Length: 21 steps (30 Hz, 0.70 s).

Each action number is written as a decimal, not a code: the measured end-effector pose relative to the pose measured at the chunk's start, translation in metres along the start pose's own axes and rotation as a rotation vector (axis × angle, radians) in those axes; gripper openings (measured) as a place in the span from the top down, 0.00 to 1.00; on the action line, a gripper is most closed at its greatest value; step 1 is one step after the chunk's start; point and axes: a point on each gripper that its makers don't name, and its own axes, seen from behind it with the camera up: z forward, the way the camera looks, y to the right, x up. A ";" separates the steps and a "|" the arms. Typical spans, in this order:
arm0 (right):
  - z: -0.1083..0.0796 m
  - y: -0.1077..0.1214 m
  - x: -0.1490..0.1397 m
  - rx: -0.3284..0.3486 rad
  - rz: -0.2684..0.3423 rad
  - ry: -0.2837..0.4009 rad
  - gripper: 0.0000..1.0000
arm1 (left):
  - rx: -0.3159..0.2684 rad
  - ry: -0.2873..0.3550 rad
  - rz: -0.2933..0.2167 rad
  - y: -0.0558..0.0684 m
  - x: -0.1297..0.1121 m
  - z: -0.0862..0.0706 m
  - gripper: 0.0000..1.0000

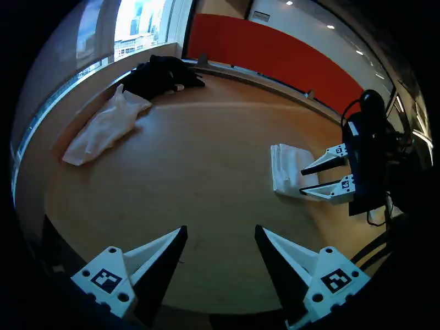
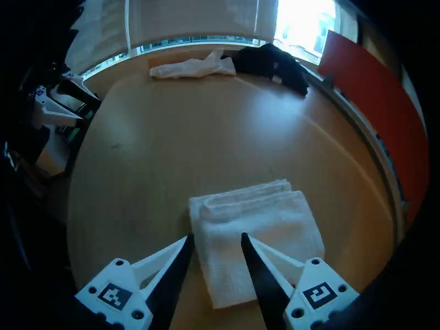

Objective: Fold towel

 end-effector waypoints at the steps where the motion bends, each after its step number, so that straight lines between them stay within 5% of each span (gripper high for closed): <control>1: -0.001 0.000 -0.002 -0.002 0.003 0.000 0.34 | 0.002 0.000 0.000 0.000 0.000 0.000 0.09; 21: -0.033 -0.003 -0.068 -0.056 0.102 -0.045 0.34 | 0.003 -0.008 0.010 0.004 -0.001 0.004 0.09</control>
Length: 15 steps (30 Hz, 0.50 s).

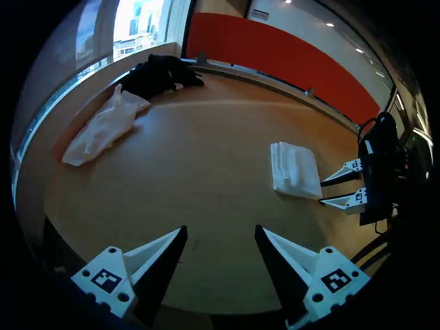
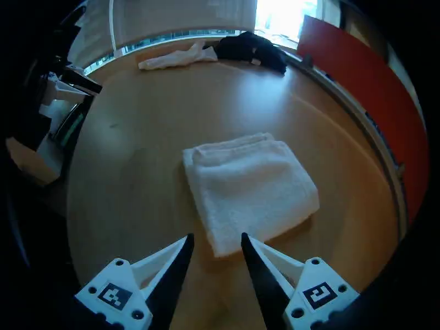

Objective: Fold towel

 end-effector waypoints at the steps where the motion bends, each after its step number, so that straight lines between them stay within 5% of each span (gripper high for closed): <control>1: 0.000 0.000 -0.002 -0.002 0.005 -0.002 0.34 | -0.001 -0.001 0.000 0.001 0.000 0.000 0.09; 7: 0.000 0.000 -0.013 -0.010 0.033 -0.012 0.38 | -0.005 -0.004 0.003 0.003 -0.001 0.001 0.09; 15: 0.005 -0.001 -0.022 -0.013 0.076 -0.023 0.57 | -0.006 -0.006 0.004 0.004 -0.003 0.001 0.09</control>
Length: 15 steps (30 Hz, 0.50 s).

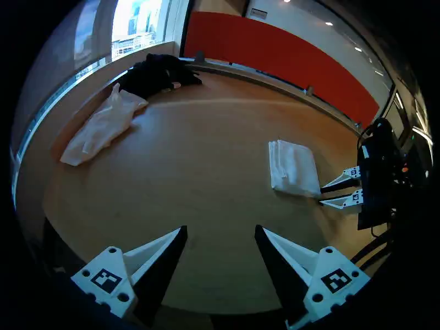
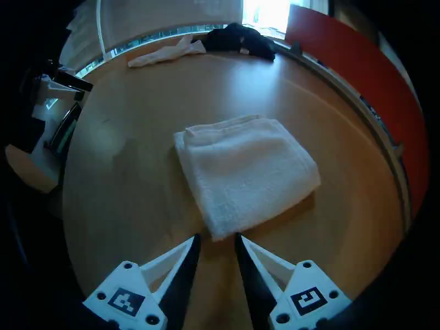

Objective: Fold towel

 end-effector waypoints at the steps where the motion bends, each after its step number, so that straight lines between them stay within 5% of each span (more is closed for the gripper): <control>1: 0.000 0.000 0.000 0.000 0.006 0.001 0.59 | 0.000 0.000 -0.001 0.000 0.000 0.000 0.09; 15: 0.003 0.000 0.002 -0.010 0.051 0.020 0.93 | -0.007 0.000 0.002 0.003 0.001 0.001 0.09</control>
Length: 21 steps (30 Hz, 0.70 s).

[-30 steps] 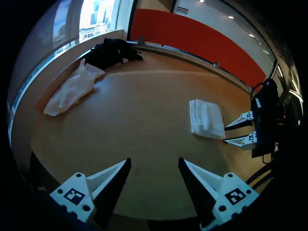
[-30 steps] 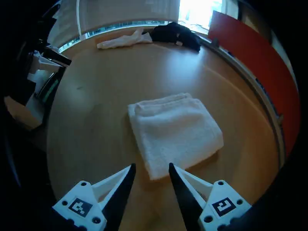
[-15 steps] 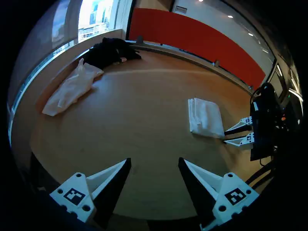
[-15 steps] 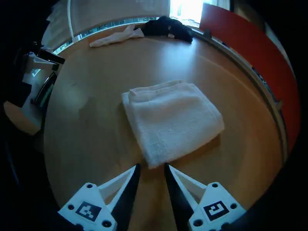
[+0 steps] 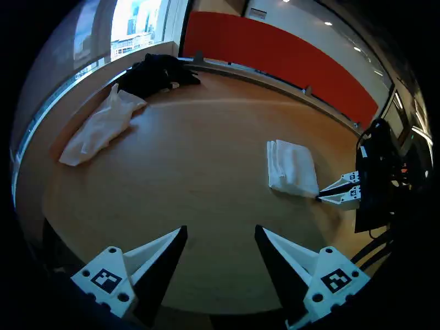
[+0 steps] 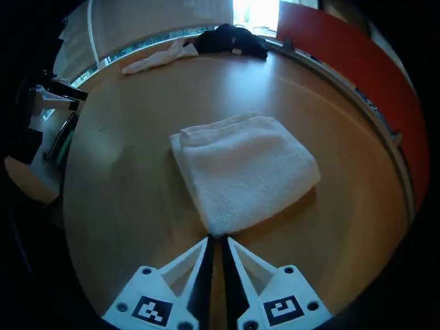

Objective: Fold towel

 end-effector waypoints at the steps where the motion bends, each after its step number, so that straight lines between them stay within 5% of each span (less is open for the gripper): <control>1: 0.000 0.001 0.000 -0.005 0.001 0.002 0.95 | 0.000 0.000 0.000 0.000 0.000 0.000 0.09; 12: -0.005 0.006 0.008 -0.026 0.007 0.030 0.98 | -0.005 0.000 0.005 0.001 0.002 0.001 0.09; 21: -0.030 0.014 0.036 -0.060 -0.012 0.092 0.98 | -0.015 0.008 0.019 0.006 0.007 0.001 0.09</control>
